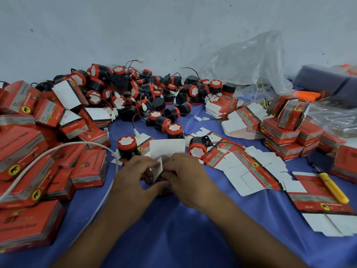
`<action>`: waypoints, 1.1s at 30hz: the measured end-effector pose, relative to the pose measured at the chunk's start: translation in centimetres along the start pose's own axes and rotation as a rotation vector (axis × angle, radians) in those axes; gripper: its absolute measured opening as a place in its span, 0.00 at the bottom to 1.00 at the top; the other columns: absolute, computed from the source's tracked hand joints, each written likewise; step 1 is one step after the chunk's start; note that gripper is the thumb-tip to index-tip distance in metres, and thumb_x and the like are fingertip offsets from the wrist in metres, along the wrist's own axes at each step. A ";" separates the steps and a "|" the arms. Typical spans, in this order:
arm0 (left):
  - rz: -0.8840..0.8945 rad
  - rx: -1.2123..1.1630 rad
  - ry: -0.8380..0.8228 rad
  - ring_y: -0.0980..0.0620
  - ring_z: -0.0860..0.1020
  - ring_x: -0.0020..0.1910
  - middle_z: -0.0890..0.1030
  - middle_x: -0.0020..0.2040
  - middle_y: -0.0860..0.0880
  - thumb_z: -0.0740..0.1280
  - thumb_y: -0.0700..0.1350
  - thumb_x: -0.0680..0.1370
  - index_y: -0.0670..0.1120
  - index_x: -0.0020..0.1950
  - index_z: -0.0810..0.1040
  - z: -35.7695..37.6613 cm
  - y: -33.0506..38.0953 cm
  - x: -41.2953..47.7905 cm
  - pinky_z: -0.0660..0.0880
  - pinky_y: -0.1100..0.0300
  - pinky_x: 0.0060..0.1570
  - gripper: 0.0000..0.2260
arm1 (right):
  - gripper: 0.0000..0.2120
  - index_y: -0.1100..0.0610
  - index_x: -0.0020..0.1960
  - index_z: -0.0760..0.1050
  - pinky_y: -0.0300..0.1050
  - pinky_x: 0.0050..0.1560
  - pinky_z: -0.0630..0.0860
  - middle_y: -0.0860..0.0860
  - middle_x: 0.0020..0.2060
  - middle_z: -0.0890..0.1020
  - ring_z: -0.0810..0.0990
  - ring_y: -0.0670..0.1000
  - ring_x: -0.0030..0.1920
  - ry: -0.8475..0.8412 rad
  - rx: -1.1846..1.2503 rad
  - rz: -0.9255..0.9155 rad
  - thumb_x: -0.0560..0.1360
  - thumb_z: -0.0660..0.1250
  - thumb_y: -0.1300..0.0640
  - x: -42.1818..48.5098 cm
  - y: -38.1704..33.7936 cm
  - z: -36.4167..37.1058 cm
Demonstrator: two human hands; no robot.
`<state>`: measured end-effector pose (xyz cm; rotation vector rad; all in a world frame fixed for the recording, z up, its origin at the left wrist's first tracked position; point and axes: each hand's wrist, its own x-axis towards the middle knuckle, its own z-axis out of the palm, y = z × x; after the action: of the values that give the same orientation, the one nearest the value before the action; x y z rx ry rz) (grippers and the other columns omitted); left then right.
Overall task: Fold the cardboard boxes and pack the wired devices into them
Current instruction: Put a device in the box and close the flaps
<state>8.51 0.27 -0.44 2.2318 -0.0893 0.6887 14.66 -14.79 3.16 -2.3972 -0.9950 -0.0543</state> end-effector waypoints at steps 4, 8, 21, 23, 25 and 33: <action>0.093 0.022 -0.086 0.60 0.75 0.56 0.77 0.57 0.56 0.73 0.52 0.70 0.44 0.58 0.83 0.0 0.1 -0.2 0.70 0.71 0.59 0.19 | 0.08 0.59 0.47 0.84 0.46 0.53 0.68 0.56 0.46 0.80 0.73 0.55 0.51 0.000 -0.044 0.068 0.76 0.66 0.61 0.5 0.2 -0.3; 0.090 -0.013 -0.055 0.62 0.72 0.60 0.75 0.58 0.60 0.66 0.54 0.75 0.50 0.60 0.81 0.3 -0.2 -0.2 0.65 0.73 0.61 0.16 | 0.08 0.50 0.52 0.83 0.48 0.53 0.66 0.49 0.55 0.75 0.68 0.55 0.55 0.011 -0.137 0.235 0.75 0.66 0.54 0.6 -0.3 0.5; 0.030 -0.004 -0.214 0.59 0.76 0.55 0.77 0.52 0.61 0.65 0.62 0.75 0.58 0.58 0.81 1.0 -0.9 -0.4 0.73 0.64 0.54 0.16 | 0.10 0.44 0.55 0.79 0.30 0.61 0.67 0.38 0.56 0.75 0.72 0.35 0.61 0.115 0.306 0.152 0.77 0.71 0.57 -2.5 4.4 -2.9; 0.039 0.009 -0.193 0.58 0.77 0.51 0.77 0.48 0.60 0.66 0.58 0.76 0.54 0.56 0.82 1.0 -0.7 -0.3 0.72 0.68 0.49 0.14 | 0.11 0.43 0.52 0.75 0.25 0.47 0.71 0.38 0.50 0.77 0.77 0.34 0.50 0.281 0.373 0.318 0.77 0.72 0.58 -2.7 5.2 -3.0; 0.079 0.026 -0.165 0.59 0.76 0.50 0.76 0.47 0.58 0.64 0.55 0.75 0.49 0.54 0.82 1.1 -0.4 -0.2 0.69 0.71 0.48 0.14 | 0.11 0.48 0.55 0.75 0.29 0.38 0.74 0.45 0.44 0.82 0.81 0.40 0.40 0.292 0.575 0.482 0.76 0.73 0.59 -2.8 5.6 -2.7; 0.141 -0.039 -0.116 0.57 0.74 0.61 0.75 0.59 0.56 0.62 0.52 0.77 0.44 0.53 0.82 0.9 -0.9 0.3 0.71 0.66 0.59 0.15 | 0.12 0.58 0.40 0.81 0.40 0.45 0.73 0.50 0.38 0.79 0.77 0.46 0.40 0.221 0.574 0.170 0.81 0.68 0.55 -3.4 4.2 -0.3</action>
<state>9.40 0.30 -1.42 2.2425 -0.3178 0.6265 15.03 -19.59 0.71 -1.8882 -0.5988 0.0261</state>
